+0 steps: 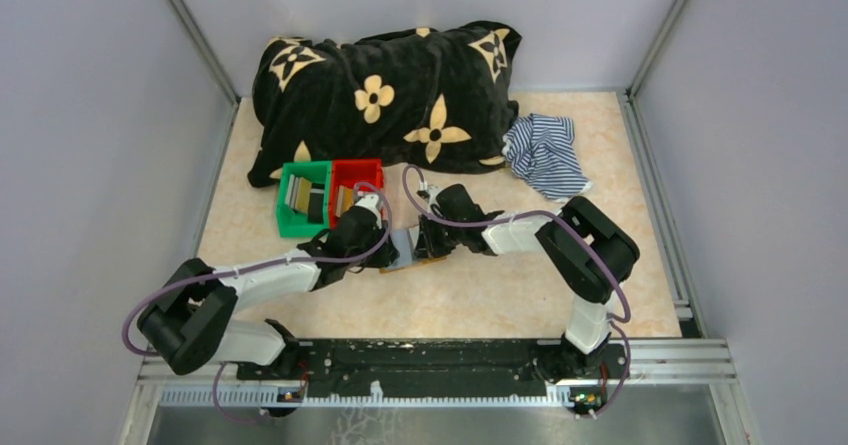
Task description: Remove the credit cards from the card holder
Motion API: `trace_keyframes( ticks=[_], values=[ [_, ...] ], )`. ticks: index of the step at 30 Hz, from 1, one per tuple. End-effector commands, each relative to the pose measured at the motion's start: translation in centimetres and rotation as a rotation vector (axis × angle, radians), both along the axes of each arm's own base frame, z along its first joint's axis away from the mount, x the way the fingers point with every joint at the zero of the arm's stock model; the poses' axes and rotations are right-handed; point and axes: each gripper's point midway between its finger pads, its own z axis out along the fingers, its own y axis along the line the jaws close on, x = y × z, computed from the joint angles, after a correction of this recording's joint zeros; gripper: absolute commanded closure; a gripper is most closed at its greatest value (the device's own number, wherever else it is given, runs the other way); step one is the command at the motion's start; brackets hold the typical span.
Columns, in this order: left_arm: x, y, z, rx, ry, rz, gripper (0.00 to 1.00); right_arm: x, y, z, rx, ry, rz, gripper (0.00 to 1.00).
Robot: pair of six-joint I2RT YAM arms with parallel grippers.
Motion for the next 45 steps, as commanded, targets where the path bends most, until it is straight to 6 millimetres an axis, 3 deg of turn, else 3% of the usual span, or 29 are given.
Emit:
trace_keyframes(
  ticks=[1, 19, 23, 25, 28, 31, 45],
  values=[
    [0.5, -0.6, 0.2, -0.017, -0.007, -0.005, 0.69, 0.4, -0.4, -0.4, 0.006, -0.004, -0.016, 1.0],
    [0.3, -2.5, -1.0, -0.095, 0.013, -0.056, 0.69, 0.1, -0.8, -1.4, 0.008, 0.024, -0.028, 1.0],
    [0.9, -1.2, 0.0, -0.052, -0.013, 0.004, 0.69, 0.1, -0.9, -1.7, 0.008, 0.031, -0.031, 1.0],
    [1.4, 0.2, 0.5, -0.006, -0.03, 0.064, 0.65, 0.1, -0.9, -1.7, 0.012, 0.031, -0.031, 1.0],
    [1.6, 2.2, 0.8, 0.044, -0.041, 0.147, 0.5, 0.1, -0.7, -1.8, 0.016, 0.035, -0.028, 1.0],
    [1.5, 2.7, 0.9, 0.044, -0.046, 0.162, 0.41, 0.1, -0.6, -1.8, 0.021, 0.037, -0.025, 1.0],
    [1.5, 0.2, 0.3, -0.031, -0.021, 0.077, 0.4, 0.0, -0.8, -2.0, 0.016, 0.046, -0.029, 1.0]
  ],
)
